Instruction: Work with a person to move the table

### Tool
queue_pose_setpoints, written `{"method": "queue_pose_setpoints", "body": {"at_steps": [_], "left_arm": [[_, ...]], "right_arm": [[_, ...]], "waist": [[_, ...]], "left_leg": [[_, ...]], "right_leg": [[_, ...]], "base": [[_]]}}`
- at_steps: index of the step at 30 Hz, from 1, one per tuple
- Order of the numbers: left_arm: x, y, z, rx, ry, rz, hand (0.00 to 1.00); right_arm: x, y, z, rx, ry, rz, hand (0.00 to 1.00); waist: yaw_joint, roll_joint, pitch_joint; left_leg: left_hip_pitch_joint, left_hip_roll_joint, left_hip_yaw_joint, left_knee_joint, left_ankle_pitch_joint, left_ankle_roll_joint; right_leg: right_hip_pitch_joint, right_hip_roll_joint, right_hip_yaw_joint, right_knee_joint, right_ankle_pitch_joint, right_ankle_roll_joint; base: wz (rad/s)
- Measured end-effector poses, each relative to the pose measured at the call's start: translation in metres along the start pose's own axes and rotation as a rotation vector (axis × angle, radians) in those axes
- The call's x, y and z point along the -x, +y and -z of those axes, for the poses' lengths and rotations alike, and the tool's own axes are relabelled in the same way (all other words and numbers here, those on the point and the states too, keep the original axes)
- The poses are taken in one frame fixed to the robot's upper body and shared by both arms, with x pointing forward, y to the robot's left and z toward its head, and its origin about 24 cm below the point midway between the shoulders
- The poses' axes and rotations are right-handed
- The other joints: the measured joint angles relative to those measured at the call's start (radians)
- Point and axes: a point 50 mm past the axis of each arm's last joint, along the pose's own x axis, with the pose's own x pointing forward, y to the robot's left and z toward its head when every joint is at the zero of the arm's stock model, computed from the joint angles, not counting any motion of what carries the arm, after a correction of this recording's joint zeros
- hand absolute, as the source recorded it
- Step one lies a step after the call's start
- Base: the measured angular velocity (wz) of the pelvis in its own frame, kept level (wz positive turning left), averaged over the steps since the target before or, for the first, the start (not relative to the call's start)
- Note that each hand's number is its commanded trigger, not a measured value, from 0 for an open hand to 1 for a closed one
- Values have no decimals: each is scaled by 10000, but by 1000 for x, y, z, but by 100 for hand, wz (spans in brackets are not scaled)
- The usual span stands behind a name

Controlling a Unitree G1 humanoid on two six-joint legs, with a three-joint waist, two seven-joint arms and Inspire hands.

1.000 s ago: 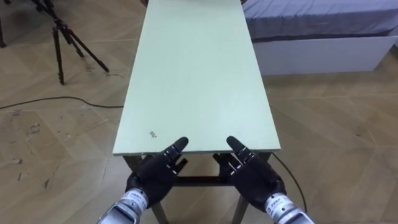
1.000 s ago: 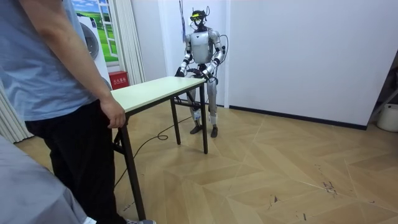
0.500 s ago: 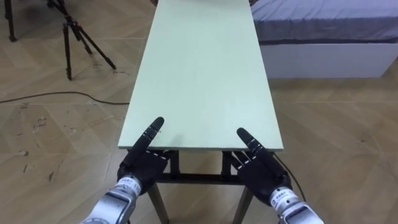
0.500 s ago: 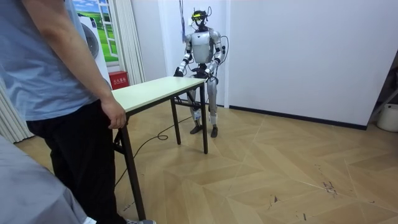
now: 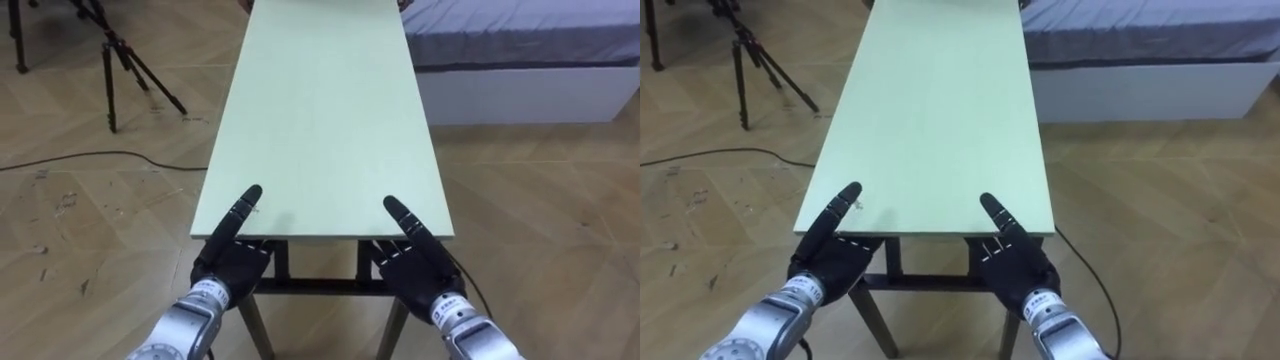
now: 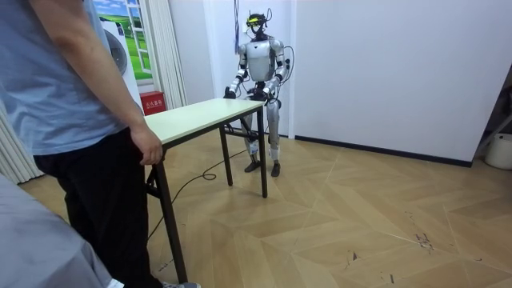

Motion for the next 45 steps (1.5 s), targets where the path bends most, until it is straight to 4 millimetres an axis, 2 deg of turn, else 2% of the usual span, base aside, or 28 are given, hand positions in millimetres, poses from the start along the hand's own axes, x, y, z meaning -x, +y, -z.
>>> {"method": "queue_pose_setpoints", "body": {"at_steps": [5,12,32,39,45], "left_arm": [[-1,2,3,13,144,-371,100],[0,7,4,-377,157,-759,100],[-2,9,8,-717,-185,-838,100],[-2,10,10,-882,-227,-744,100],[1,13,10,-1018,-240,-598,100]], "right_arm": [[-1,-7,3,-162,27,824,100],[-1,-6,4,-88,25,773,100],[-3,-2,4,-67,-3,897,100],[-3,1,3,-16,-75,1045,100],[3,1,4,-40,-98,1082,100]], "waist": [[93,16,-2],[18,-3,9],[24,71,49],[-8,76,52],[-7,95,39]], "left_leg": [[-105,0,-11,3,3,4],[-146,-5,-16,-29,3,4],[-169,-10,20,-29,4,5],[-191,-15,75,-35,8,11],[-196,-22,40,-30,7,11]], "right_leg": [[-184,-9,-8,55,0,0],[-268,-32,118,75,0,0],[-234,-20,113,-16,2,3],[-297,-106,-78,99,-3,10],[-305,-114,-67,109,-3,11]], "base": [[-1],[-2],[0],[0],[0]]}}
